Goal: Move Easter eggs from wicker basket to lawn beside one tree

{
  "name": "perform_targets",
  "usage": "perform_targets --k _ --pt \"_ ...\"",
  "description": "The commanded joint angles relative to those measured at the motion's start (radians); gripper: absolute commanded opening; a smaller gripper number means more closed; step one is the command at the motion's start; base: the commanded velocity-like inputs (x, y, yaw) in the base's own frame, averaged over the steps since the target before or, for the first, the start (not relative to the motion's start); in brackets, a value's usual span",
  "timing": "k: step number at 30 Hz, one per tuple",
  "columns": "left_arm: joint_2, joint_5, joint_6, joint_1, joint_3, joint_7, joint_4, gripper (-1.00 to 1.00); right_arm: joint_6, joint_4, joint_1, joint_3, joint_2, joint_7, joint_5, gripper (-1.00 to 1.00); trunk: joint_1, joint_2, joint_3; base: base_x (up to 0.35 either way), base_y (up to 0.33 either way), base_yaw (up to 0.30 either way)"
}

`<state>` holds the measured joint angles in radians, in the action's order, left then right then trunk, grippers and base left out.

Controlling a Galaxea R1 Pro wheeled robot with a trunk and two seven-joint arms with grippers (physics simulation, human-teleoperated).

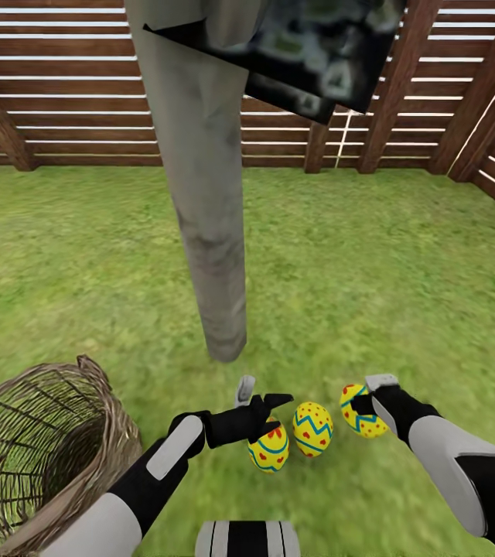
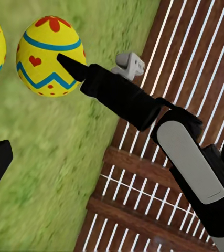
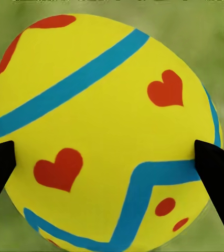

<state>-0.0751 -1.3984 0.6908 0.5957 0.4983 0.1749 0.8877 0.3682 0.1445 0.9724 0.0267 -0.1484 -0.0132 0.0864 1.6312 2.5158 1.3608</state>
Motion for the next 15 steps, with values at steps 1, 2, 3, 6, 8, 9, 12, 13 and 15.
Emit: perform_targets --k 1,2,3,6,8,9,12,13,15 --pt "0.0 -0.001 0.003 0.001 0.0 0.003 -0.001 1.0 -0.011 -0.008 -0.001 0.002 0.003 -0.002 0.009 -1.0 0.0 0.001 0.005 0.0 0.0 0.0" --pt "0.0 -0.001 0.003 0.001 0.0 0.003 -0.001 1.0 -0.032 -0.021 -0.004 0.002 0.008 -0.006 0.008 -1.0 0.001 0.001 0.008 0.0 0.0 0.0" --pt "0.0 -0.001 0.003 0.001 0.0 0.003 -0.002 1.0 -0.041 -0.026 -0.005 0.002 0.01 -0.008 0.008 -1.0 0.001 0.001 0.012 0.0 0.0 0.0" --pt "0.0 -0.001 0.003 0.0 0.0 0.003 0.0 1.0 -0.05 -0.031 -0.006 0.002 0.012 -0.01 0.008 -1.0 0.002 0.002 0.024 0.0 0.0 0.0" --pt "0.0 -0.001 0.003 0.0 0.0 0.003 0.0 1.0 -0.052 -0.031 -0.006 0.002 0.012 -0.01 0.008 -1.0 0.003 0.002 0.032 0.0 0.0 0.0" --pt "0.0 -0.001 0.003 0.0 0.0 0.003 0.0 1.0 -0.052 -0.031 -0.006 0.002 0.012 -0.01 0.009 -1.0 0.004 0.002 0.036 0.0 0.0 0.0" --pt "0.0 -0.001 0.003 0.001 0.0 0.003 0.0 1.0 -0.052 -0.031 -0.006 0.002 0.012 -0.01 0.009 -1.0 0.005 0.003 0.047 0.0 0.0 0.0" --pt "0.0 -0.001 0.003 0.001 0.0 0.003 0.001 1.0 -0.052 -0.031 -0.006 0.002 0.012 -0.01 0.009 -1.0 0.006 0.003 0.051 0.0 0.0 0.0" --pt "0.0 -0.001 0.003 0.0 0.0 0.003 0.001 1.0 -0.052 -0.031 -0.006 0.002 0.012 -0.01 0.009 -1.0 0.006 0.004 0.059 0.0 0.0 0.0"
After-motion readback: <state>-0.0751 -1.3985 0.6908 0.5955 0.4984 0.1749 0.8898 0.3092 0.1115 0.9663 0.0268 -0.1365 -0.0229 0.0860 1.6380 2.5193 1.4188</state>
